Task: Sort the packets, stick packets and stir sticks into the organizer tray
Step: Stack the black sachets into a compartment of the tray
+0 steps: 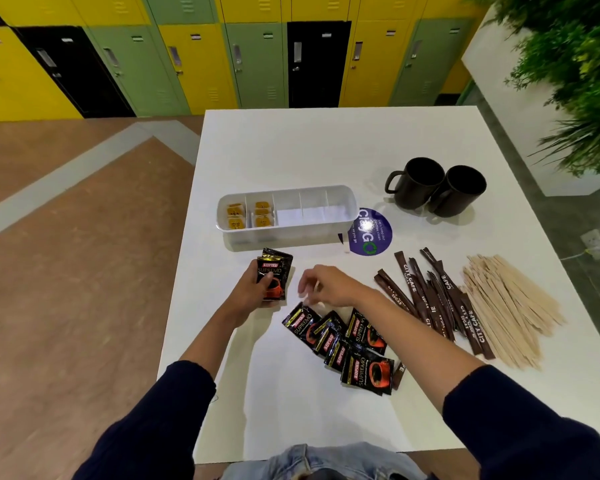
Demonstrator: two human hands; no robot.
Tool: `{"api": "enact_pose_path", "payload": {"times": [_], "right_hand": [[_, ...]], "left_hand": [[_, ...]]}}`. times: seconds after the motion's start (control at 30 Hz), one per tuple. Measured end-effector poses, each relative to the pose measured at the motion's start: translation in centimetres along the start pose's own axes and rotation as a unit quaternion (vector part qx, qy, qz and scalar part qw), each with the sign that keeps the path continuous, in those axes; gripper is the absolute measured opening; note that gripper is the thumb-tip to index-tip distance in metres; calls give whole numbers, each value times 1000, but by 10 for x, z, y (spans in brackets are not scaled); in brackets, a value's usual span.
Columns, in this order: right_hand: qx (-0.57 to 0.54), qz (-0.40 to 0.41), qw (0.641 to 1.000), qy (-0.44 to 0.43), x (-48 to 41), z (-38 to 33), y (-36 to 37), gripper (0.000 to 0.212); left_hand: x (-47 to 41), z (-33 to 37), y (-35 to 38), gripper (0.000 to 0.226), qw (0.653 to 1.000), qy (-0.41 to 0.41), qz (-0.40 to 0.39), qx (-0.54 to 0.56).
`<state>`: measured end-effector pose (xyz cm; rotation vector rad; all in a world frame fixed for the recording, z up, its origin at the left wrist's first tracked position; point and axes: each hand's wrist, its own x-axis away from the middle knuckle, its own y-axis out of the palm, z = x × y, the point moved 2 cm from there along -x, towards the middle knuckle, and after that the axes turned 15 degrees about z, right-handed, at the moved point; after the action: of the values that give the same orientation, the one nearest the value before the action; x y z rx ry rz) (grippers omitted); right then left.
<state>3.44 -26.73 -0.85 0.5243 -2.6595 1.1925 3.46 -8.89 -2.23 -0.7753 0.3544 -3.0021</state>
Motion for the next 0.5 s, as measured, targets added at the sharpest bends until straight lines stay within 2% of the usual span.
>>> {"api": "enact_pose_path", "payload": {"times": [0.1, 0.33, 0.5], "right_hand": [[61, -46, 996, -51, 3, -3, 14, 43], [116, -5, 991, -62, 6, 1, 20, 31], [104, 16, 994, -41, 3, 1, 16, 33]], "left_hand": [[0, 1, -5, 22, 1000, 1, 0, 16], [0, 2, -3, 20, 1000, -2, 2, 27], [0, -1, 1, 20, 999, -21, -18, 35]]}}
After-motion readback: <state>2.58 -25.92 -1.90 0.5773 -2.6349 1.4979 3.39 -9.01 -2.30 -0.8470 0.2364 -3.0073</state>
